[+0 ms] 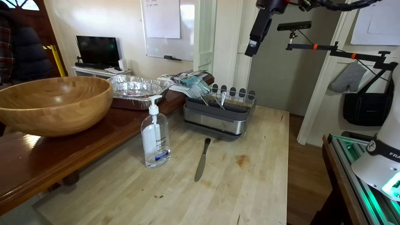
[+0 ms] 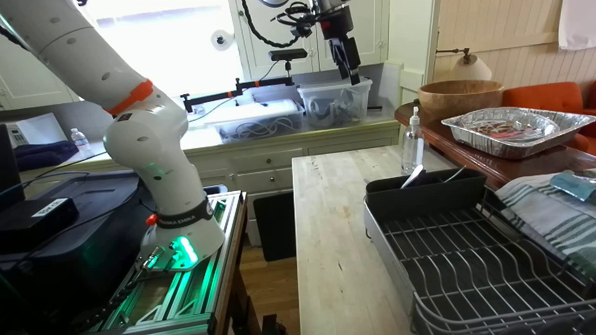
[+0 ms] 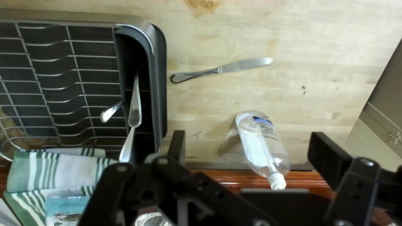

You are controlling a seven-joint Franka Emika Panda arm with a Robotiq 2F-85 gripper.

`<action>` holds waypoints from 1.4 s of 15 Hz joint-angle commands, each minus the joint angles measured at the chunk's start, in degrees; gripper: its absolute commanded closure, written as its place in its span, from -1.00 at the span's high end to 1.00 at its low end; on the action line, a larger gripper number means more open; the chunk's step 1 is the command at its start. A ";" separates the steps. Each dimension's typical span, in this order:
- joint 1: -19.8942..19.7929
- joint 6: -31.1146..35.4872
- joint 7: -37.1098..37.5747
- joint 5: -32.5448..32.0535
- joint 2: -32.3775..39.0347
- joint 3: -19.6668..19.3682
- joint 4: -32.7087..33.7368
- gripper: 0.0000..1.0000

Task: Put the knife inside the drying rack.

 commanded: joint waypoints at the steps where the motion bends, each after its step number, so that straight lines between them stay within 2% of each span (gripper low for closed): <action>1: 0.07 6.98 3.16 4.94 6.18 -0.79 -0.57 1.00; 5: -0.35 13.37 8.16 6.20 13.88 0.09 -0.08 1.00; 10: 0.29 16.07 10.79 7.24 22.09 -0.04 1.19 1.00; 11: 0.05 14.85 9.86 5.57 18.88 -0.29 -0.09 1.00; 17: 0.20 15.42 10.12 5.75 21.76 -0.38 1.06 1.00; 21: -0.16 17.76 15.28 7.79 24.21 -0.66 1.50 1.00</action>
